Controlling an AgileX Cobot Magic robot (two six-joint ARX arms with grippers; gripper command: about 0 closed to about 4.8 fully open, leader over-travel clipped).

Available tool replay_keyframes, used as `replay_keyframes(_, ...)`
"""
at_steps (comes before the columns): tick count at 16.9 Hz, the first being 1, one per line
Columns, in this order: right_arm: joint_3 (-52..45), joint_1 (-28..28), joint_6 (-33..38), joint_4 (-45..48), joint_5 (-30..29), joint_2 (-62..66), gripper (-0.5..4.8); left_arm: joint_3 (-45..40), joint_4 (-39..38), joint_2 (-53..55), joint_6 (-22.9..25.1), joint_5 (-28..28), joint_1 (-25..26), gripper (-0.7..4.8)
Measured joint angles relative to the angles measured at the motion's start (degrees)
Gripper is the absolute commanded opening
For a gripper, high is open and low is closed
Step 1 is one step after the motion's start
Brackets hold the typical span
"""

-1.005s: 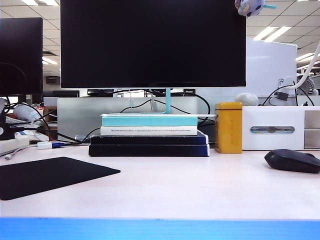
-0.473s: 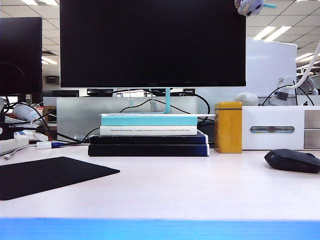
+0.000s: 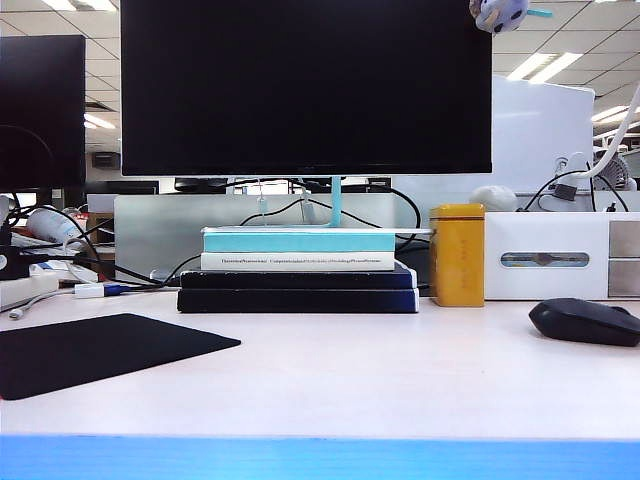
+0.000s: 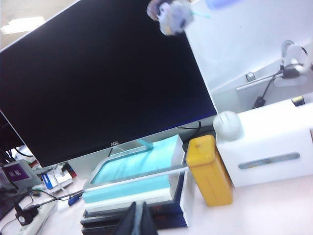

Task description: Place the black mouse on the black mouse pad.

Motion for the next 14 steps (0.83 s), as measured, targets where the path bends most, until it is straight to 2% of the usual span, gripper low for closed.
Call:
replay_keyframes(2,5.68,0.02,-0.15,-0.5,-0.04,5.7,-0.01,6.97,-1.66,7.58,2.01,3.78,0.0,-0.03)
replay_keyframes(3,8.7,0.02,-1.57,0.15,-0.07,9.25,-0.01,12.11,-4.39,12.59,3.3,7.52,0.0,-0.03)
replay_keyframes(5,12.28,0.02,-9.09,-0.09,-0.02,13.66,-0.01,17.14,-5.97,17.14,4.96,14.29,0.0,-0.03)
replay_keyframes(7,18.8,0.02,-22.21,0.24,-0.07,19.67,-0.01,21.86,-9.99,20.5,5.97,18.43,0.0,-0.03)
replay_keyframes(8,24.0,0.02,-27.06,-3.04,-0.07,23.56,-0.01,25.35,-14.01,22.23,6.01,20.61,0.0,-0.03)
replay_keyframes(10,31.69,-0.09,-30.32,-9.2,-0.07,30.45,-0.01,27.04,-17.31,22.32,6.16,23.63,-0.02,-0.03)
replay_keyframes(13,39.06,-2.25,-37.83,-24.06,-0.2,42.21,-0.01,27.1,-17.35,21.84,6.19,30.32,-0.02,-0.03)
replay_keyframes(14,40.24,-2.36,-40.04,-27.95,-0.15,44.78,-0.01,27.1,-17.4,21.86,6.21,30.86,-0.04,-0.03)
